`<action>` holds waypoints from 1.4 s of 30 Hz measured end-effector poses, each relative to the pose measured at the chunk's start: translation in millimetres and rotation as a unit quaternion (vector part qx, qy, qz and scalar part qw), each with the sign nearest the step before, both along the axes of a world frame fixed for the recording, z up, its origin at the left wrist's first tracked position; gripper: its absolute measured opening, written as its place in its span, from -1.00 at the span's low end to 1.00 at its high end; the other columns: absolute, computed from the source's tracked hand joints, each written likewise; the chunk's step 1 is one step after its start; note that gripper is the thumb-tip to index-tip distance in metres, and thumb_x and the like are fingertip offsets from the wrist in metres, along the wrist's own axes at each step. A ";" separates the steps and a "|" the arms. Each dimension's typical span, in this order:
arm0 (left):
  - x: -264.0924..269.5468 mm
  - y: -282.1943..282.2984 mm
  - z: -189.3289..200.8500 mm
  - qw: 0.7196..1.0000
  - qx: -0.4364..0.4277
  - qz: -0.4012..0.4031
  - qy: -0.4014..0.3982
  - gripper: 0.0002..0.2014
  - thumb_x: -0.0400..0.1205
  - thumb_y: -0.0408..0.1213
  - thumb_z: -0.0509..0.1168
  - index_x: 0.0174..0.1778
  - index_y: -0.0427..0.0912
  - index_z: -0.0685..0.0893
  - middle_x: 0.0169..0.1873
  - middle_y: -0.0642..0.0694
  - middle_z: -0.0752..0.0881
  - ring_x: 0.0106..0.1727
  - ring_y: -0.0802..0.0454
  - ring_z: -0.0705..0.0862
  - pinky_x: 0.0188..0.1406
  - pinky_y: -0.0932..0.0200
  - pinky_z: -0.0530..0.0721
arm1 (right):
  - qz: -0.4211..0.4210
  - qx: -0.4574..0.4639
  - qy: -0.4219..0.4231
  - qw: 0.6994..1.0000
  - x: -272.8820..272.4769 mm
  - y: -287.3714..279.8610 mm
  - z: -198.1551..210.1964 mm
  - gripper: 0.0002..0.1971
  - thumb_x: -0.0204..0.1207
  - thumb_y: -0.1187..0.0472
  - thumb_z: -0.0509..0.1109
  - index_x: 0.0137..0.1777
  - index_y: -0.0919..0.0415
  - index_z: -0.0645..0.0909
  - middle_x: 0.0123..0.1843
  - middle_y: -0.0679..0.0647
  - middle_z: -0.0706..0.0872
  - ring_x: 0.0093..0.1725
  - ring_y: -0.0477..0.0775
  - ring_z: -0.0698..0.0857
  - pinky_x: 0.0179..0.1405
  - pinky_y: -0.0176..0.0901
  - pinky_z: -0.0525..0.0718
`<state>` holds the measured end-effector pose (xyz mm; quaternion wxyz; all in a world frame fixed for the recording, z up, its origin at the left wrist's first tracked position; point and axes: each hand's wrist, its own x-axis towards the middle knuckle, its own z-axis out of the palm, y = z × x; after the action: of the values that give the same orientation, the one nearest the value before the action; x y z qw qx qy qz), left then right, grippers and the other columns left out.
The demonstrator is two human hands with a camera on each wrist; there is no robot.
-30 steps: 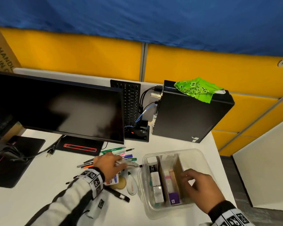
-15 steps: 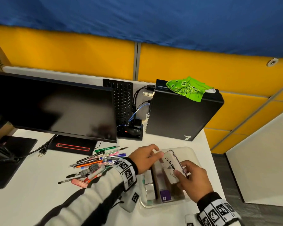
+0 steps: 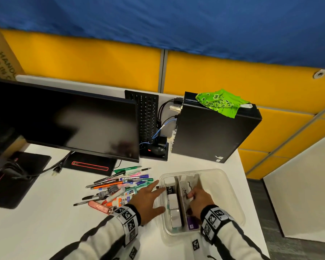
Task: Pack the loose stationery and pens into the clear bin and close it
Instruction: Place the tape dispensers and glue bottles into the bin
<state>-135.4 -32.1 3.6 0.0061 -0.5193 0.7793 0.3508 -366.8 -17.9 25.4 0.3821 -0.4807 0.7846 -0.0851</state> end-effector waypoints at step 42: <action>135.0 36.5 -36.7 0.968 0.041 0.229 -0.092 -0.36 0.62 -0.09 0.30 0.65 0.12 0.28 0.29 -0.04 0.65 0.19 -0.05 0.70 0.19 0.07 0.69 | 0.060 0.026 -0.023 0.998 -7.7 5.0 -46.5 -0.71 0.63 0.26 0.24 0.20 0.07 0.74 0.16 0.11 0.80 0.07 0.12 0.75 0.24 0.00 0.71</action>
<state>-0.4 4.4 -33.1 0.0192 -0.7130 0.6208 0.3253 -374.5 -12.9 -21.1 0.4170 -0.5146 0.7473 -0.0529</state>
